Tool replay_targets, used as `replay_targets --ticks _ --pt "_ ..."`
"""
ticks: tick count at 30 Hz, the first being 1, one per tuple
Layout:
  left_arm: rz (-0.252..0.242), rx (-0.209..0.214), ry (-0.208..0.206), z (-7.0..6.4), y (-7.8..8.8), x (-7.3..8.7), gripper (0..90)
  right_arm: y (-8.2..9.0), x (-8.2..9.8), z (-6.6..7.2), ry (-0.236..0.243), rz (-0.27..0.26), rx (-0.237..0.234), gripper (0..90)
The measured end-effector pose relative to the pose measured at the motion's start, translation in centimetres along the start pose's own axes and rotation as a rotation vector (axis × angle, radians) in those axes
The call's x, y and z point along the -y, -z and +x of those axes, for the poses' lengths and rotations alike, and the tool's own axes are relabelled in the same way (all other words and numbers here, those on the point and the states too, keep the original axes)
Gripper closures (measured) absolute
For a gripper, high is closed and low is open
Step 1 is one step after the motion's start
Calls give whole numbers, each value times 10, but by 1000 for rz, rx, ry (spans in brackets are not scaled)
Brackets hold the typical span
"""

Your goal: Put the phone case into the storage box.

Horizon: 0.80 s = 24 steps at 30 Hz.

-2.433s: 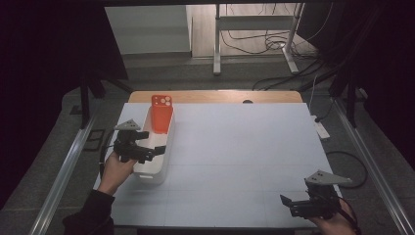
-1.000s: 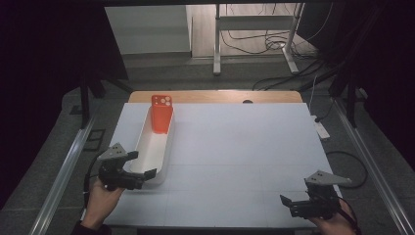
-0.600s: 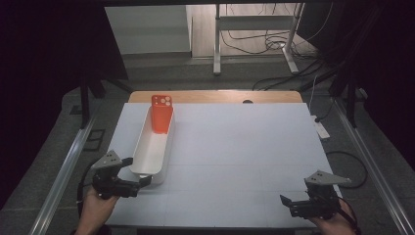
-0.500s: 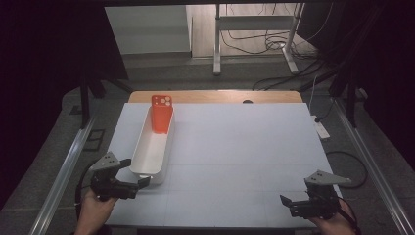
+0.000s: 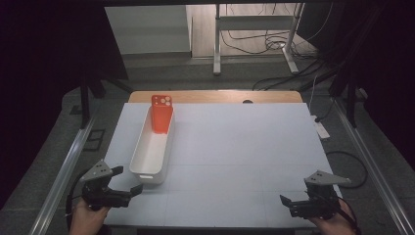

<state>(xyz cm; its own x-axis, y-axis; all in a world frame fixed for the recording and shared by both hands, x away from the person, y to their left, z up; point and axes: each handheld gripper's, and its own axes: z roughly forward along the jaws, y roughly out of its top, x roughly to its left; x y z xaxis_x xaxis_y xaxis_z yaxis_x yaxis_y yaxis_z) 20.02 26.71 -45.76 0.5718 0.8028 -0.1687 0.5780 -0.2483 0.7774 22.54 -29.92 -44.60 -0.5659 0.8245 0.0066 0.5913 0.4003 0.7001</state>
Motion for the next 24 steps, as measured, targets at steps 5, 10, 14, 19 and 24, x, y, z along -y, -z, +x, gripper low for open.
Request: replay_targets --ticks 5,10,14,19,24 --pt "11 0 11 0 2 7 8 0 0 0 -1 1 0 0" --pt "23 1 15 -1 3 11 8 0 0 0 1 4 1 0" --pt "44 -1 12 -2 1 14 7 0 0 0 2 5 1 0" --pt "36 -4 17 -1 2 14 8 0 0 0 2 6 1 0" --pt "40 -7 11 -2 1 13 8 0 0 0 2 5 2 0"
